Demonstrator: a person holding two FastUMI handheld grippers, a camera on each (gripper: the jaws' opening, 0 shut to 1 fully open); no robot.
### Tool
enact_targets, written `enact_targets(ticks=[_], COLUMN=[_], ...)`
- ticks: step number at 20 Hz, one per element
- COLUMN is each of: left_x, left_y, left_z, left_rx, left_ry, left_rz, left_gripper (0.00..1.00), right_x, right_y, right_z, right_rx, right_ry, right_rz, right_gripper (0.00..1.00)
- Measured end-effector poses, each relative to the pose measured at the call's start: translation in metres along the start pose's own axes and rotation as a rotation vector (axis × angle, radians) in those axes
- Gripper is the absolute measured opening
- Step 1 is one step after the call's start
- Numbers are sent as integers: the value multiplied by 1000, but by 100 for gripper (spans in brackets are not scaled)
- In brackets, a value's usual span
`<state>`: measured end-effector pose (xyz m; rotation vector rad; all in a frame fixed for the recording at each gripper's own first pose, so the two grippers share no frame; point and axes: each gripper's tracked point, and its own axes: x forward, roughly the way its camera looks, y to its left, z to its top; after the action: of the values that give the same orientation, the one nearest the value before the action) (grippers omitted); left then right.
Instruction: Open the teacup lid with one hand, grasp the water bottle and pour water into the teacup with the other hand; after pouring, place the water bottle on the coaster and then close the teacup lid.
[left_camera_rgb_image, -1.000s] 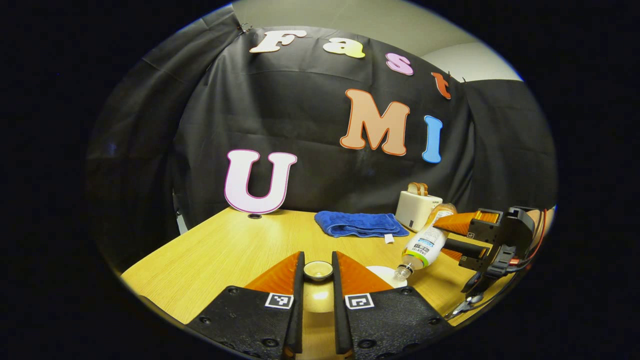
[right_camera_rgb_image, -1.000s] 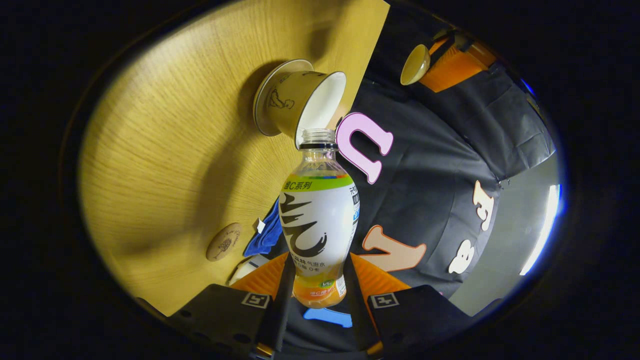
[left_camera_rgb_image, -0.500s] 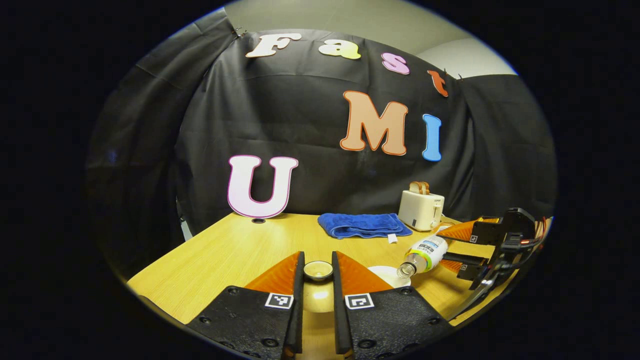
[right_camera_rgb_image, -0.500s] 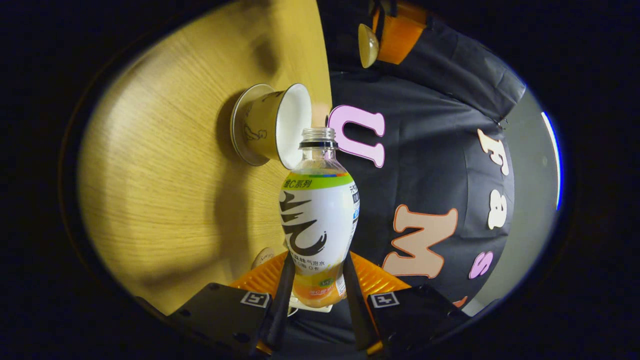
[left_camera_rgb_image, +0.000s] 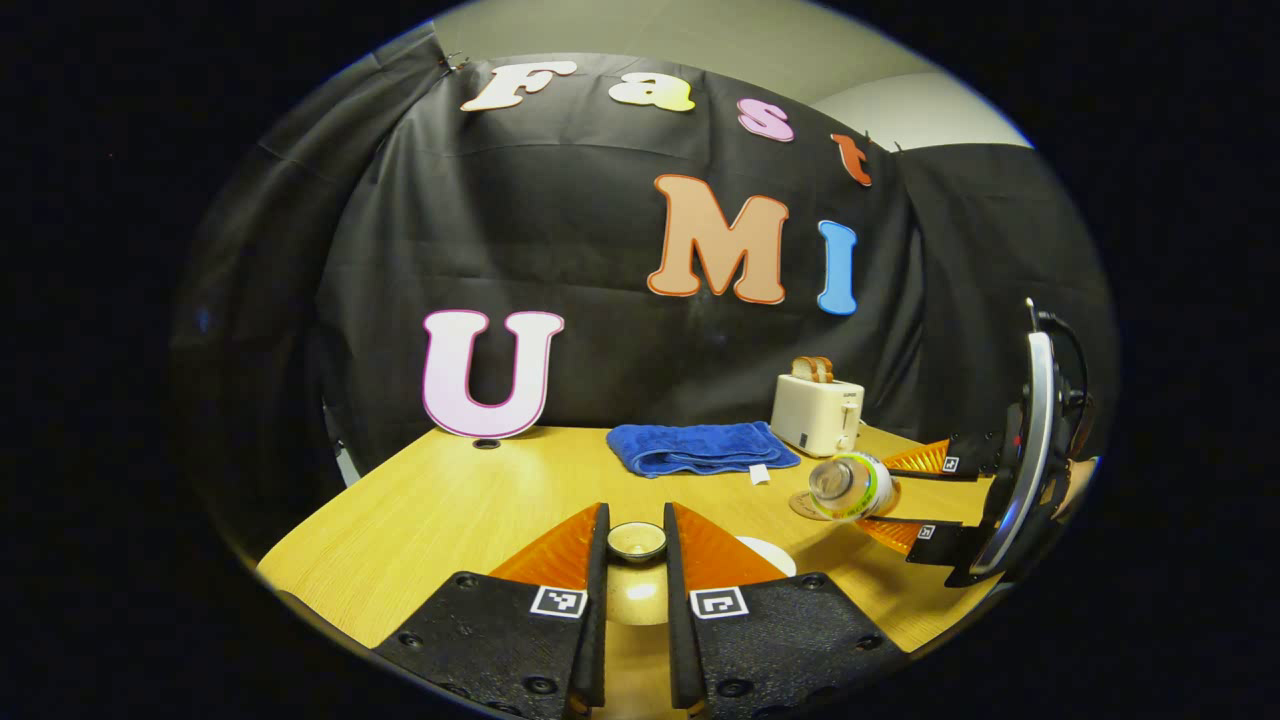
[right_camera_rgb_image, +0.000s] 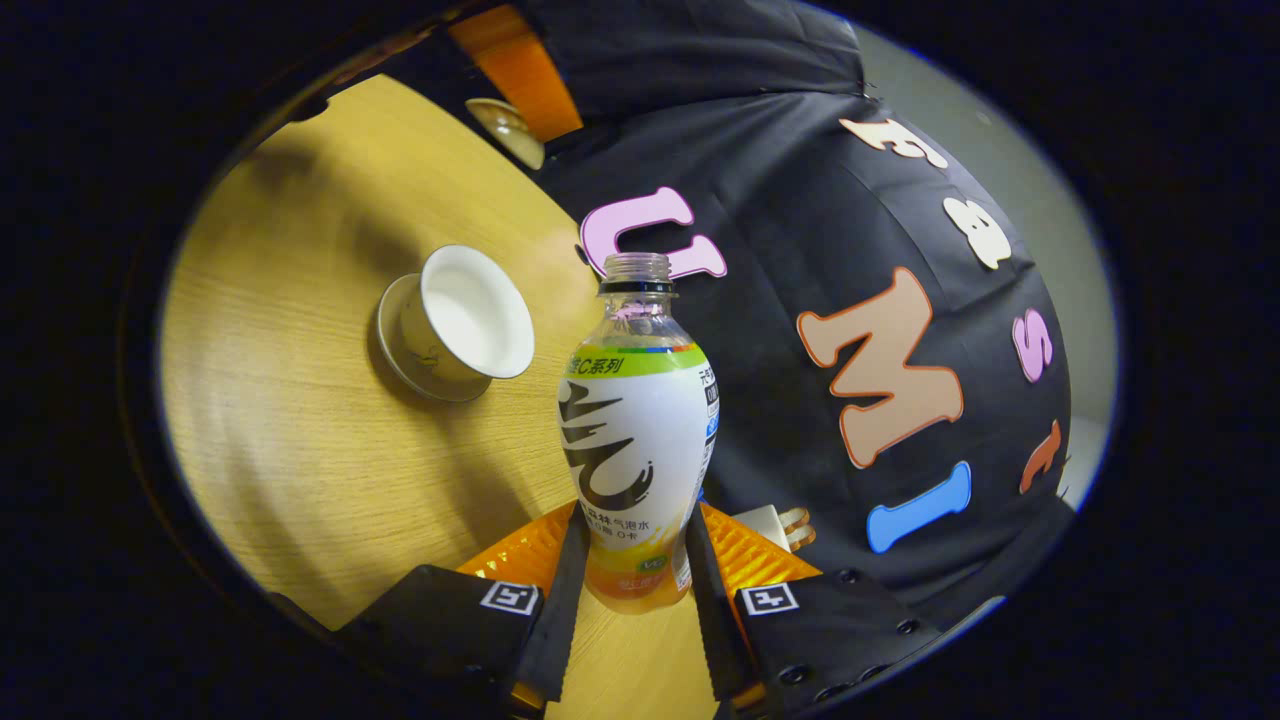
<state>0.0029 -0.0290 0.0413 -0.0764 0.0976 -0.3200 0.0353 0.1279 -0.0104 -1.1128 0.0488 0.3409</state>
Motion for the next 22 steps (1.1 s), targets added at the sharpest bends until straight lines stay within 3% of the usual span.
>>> enact_targets(ticks=[9,14,22], left_x=[30,47,61], left_y=[-46,-63,-77], left_z=[-9,-25,-43], left_rx=[41,87,96], left_ry=[36,71,114], left_rz=[-104,-124,-138], left_gripper=[23,23,23], right_x=[-9,-17,-17], right_y=[9,17,11], right_z=[-13,-13,-23], right_rx=[361,560,673], right_ry=[27,25,31], right_rz=[57,94,90], right_gripper=[58,58,59])
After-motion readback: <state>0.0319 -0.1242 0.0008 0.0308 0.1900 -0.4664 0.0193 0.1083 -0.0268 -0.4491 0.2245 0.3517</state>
